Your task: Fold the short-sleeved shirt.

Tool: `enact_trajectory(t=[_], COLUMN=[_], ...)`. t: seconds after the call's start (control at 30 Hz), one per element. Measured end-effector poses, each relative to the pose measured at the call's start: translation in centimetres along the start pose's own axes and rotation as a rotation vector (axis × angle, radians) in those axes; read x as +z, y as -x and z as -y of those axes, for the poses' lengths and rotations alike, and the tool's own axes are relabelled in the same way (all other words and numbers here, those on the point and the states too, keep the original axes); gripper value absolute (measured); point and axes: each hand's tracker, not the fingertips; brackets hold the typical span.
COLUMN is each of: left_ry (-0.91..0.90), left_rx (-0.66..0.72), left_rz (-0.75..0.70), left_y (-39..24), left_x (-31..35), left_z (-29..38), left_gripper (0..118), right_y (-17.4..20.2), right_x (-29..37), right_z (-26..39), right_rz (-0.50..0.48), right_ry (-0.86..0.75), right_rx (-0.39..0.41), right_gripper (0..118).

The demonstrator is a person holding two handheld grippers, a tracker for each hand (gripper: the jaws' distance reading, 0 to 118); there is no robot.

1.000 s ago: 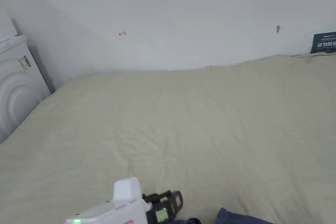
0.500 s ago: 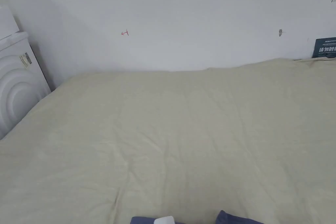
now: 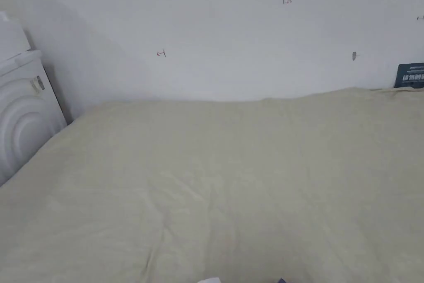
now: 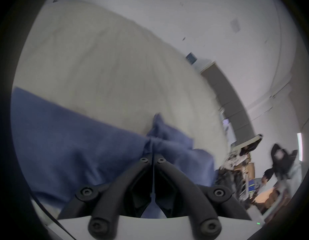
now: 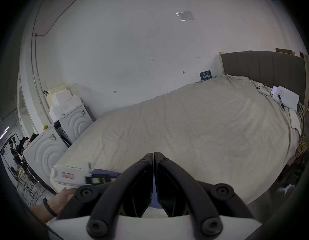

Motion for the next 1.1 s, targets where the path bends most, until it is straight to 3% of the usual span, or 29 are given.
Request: enact_trajectory(t=[0.1,0.17,0.2,0.23,0.27,0.3,0.43,0.57,0.6,0.63,0.7,0.73,0.77,0.8,0.9,1.0,1.03,1.1], left_ry=[-0.158,-0.209,-0.223,-0.227,-0.219,-0.192,-0.107,-0.017,-0.063,-0.118,-0.065,-0.067,-0.065,-0.071,-0.101,-0.161,-0.183,-0.241], left_rx=[0.029,0.051,0.080,0.088,0.100,0.120,0.247,0.244,0.220,0.187,0.295,0.276,0.228,0.182,0.317,0.291,0.309,0.354], left_rz=[0.038,0.041,0.032,0.019,0.002,-0.010,0.053,0.008,0.022,0.074,0.129,0.097,0.035,-0.013,0.079,0.026,0.028,-0.002], left_y=[1.7,4.5,5.8,7.5,9.0,10.3,14.6,14.1,13.5,11.6,9.7,9.3,8.5,8.3,9.4,8.7,12.4,13.8], left_x=[7.0,10.9,12.1,12.7,13.2,13.1,10.9,5.9,6.0,6.7,6.4,6.0,5.5,5.3,6.0,8.0,9.4,11.9], left_z=[-2.2,-3.7,-4.1,-4.5,-4.6,-4.6,-3.7,-1.9,-1.6,-1.7,-1.8,-1.6,-1.4,-1.3,-0.9,-1.1,-3.1,-4.3], left_gripper=[3,20,41,82,109,118,118,118,117,108,72,44,36,32,21,19,19,19], right_y=[0.4,0.8,0.9,0.9,0.8,0.8,0.8,0.6,0.6,0.4,0.3,0.1,0.1,-0.1,-0.2,-0.4,-0.4,-0.2], right_x=[-0.3,-0.4,-0.4,-0.5,-0.6,-0.6,-0.6,-0.2,0.0,0.2,0.3,0.2,0.2,0.1,0.0,-0.5,-0.6,-0.8], right_z=[-0.2,-0.2,-0.2,-0.2,-0.1,-0.1,0.2,0.1,0.0,0.0,-0.2,-0.3,-0.3,-0.2,-0.1,0.1,0.2,0.1], right_rz=[-0.019,-0.032,-0.039,-0.050,-0.054,-0.055,-0.056,-0.031,-0.023,-0.017,-0.009,-0.008,-0.007,-0.006,-0.001,-0.008,-0.010,-0.019], right_ry=[-0.002,0.000,0.001,0.007,0.009,0.011,0.030,0.037,0.035,0.032,0.028,0.028,0.026,0.026,0.031,0.039,0.039,0.040], right_rx=[0.015,0.026,0.027,0.029,0.028,0.027,0.023,0.022,0.025,0.029,0.023,0.017,0.012,0.009,0.018,0.012,0.012,0.006], right_gripper=[1,1,1,1,1,1,1,1,1,1,1,1,1,1,1,1,1,1])
